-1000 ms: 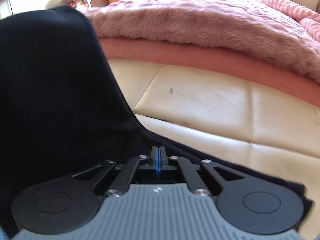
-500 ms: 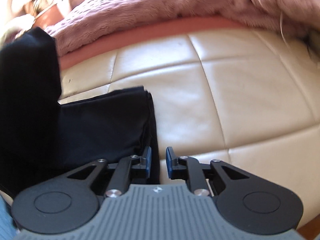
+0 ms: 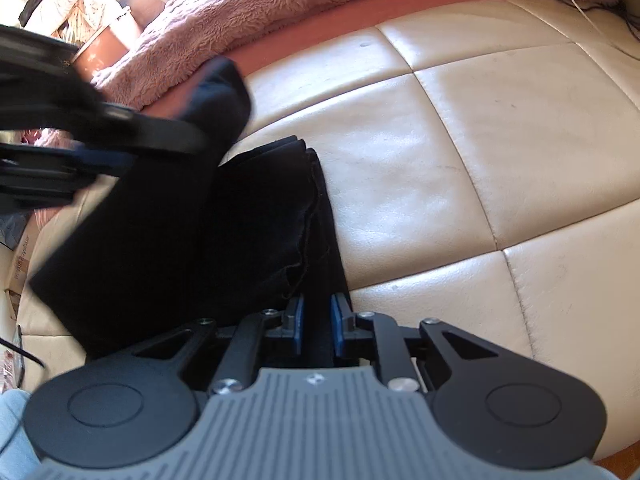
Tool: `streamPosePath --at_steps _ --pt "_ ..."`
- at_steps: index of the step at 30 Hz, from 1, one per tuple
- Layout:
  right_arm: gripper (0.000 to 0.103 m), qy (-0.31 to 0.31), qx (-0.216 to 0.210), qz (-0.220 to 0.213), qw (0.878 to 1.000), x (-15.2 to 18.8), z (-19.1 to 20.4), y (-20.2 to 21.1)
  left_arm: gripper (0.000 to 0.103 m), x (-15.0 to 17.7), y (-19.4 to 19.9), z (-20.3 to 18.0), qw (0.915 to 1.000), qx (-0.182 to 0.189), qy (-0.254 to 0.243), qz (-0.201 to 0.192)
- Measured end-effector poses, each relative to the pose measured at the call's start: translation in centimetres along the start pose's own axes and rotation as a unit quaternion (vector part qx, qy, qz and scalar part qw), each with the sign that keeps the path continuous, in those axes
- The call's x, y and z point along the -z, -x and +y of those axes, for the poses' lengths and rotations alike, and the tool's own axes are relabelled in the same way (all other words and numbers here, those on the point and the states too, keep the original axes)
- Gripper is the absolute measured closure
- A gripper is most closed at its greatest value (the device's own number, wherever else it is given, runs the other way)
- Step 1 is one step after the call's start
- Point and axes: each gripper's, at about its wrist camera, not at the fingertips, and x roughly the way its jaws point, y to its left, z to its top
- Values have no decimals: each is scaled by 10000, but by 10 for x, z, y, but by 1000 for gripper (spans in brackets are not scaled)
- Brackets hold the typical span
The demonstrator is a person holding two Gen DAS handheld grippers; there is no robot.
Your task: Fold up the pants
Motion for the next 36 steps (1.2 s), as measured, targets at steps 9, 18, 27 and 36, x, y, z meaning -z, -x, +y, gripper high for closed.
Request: streamPosePath --at_steps 9,18,27,36 --pt "91 106 243 -325 9991 1 1 33 84 5 21 16 9980 590 -239 -53" --pt "91 800 177 -948 9921 6 38 86 84 37 86 49 9857 -550 -1397 -760" --pt "97 1313 783 -407 9874 15 62 42 84 73 96 109 9845 -780 -1387 -735" --pt "98 1161 1066 -5 9875 16 50 6 89 82 74 130 9831 -851 -1457 -715"
